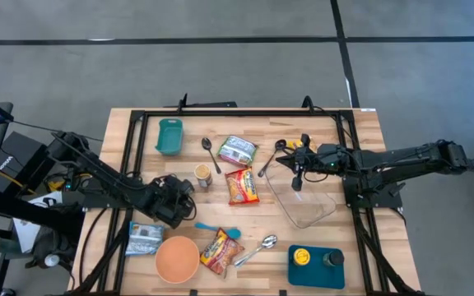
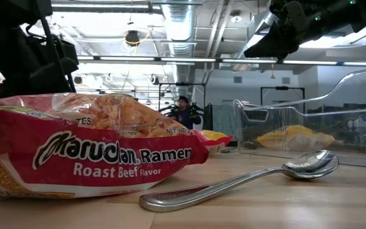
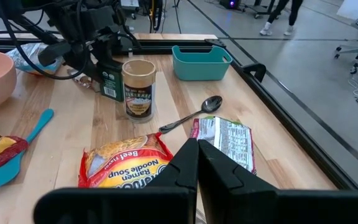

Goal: Pick & Place Food Item
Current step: Put the black spice can into the blue bin

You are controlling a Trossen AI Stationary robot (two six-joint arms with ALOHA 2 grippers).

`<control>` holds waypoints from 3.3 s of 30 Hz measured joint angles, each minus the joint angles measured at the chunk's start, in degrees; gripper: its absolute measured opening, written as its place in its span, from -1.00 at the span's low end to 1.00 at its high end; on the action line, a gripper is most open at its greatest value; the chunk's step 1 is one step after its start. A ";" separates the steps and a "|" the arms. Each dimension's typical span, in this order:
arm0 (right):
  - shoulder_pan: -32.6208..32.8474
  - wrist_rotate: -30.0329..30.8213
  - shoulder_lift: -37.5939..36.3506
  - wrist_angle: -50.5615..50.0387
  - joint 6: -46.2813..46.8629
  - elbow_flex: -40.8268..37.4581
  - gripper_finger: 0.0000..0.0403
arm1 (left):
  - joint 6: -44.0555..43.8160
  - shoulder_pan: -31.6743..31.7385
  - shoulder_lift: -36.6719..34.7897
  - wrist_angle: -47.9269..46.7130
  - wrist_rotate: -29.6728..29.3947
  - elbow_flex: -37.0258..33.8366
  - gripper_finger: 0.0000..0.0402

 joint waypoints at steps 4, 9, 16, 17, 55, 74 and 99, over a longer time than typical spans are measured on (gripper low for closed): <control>0.00 0.00 0.00 0.00 0.02 0.00 -0.99 | 0.21 0.00 0.00 1.40 -1.03 -0.45 -0.11; 0.06 0.00 0.00 0.00 0.07 0.00 -0.99 | -0.03 0.11 0.00 8.89 -1.22 -5.45 -0.10; 0.04 -0.02 0.00 0.00 0.76 0.00 -0.99 | 1.41 1.27 0.00 18.44 -2.93 -11.00 -0.10; 0.04 -0.02 0.00 0.00 0.87 0.00 -0.99 | 1.46 1.31 0.00 18.74 -3.02 -11.33 -0.11; 0.00 -0.03 0.00 0.02 1.49 0.00 -0.99 | 7.25 1.31 -0.57 19.72 -5.08 -11.50 -0.34; 0.00 -0.04 0.00 0.04 1.48 0.00 -0.99 | 32.56 1.28 -18.76 28.39 -2.42 -11.50 -0.34; 0.00 -0.04 0.00 0.07 4.50 0.00 -0.99 | 70.71 12.31 -20.89 61.88 7.50 -9.63 -0.35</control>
